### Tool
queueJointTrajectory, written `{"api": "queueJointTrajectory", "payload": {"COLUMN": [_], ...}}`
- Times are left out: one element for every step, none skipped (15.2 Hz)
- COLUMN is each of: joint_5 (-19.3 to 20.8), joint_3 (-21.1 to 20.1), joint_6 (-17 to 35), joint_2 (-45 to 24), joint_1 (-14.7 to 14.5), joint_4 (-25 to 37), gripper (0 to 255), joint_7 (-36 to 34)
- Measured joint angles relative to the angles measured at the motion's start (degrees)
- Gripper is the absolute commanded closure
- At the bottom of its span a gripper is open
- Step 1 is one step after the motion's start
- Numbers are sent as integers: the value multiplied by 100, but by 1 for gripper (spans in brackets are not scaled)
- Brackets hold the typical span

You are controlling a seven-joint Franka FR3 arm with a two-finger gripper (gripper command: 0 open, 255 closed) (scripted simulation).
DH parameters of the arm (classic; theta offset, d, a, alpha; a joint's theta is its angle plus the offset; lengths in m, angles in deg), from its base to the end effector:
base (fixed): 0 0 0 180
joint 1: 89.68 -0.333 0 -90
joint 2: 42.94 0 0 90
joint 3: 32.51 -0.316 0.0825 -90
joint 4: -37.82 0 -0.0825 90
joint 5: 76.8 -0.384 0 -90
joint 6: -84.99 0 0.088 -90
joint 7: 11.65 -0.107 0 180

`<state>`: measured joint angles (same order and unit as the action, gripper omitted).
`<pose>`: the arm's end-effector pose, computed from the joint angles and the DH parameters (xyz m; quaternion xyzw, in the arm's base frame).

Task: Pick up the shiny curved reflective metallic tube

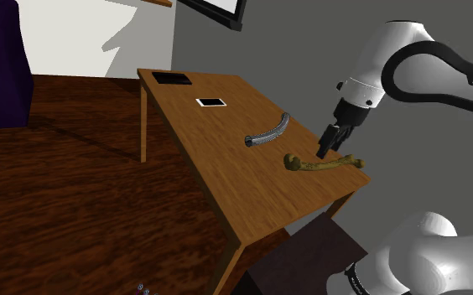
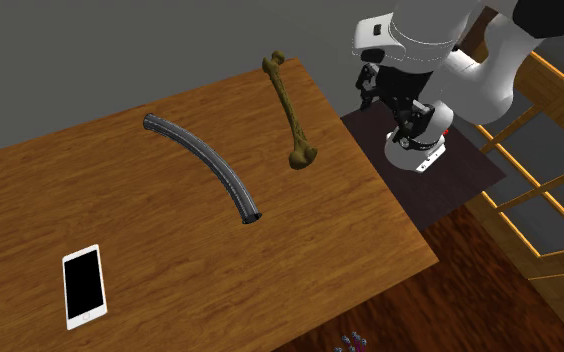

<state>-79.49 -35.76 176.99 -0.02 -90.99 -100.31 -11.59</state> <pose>0.3157 0.0339 0.5556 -0.9991 -0.0307 0.0285 0.0032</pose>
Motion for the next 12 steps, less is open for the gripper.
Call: {"api": "queueJointTrajectory", "payload": {"joint_5": [0,4,5,30,41,70,78,100,113,125,151,180], "joint_3": [0,-4,-13,9,11,34,28,49,54,61,87,123], "joint_6": [0,59,154,270,414,533,638,742,875,988,1076,1173], "joint_2": [0,-113,-269,-431,-623,-864,-1093,-1253,-1456,-1625,-1855,-2076], "joint_1": [0,24,58,112,158,218,260,314,358,400,454,511], "joint_4": [0,55,115,158,205,331,456,511,580,635,782,906], "gripper": [0,0,0,0,0,0,0,0,0,0,0,0], "joint_7": [0,-36,-97,-132,-193,-235,-316,-368,-440,-511,-560,-596]}}
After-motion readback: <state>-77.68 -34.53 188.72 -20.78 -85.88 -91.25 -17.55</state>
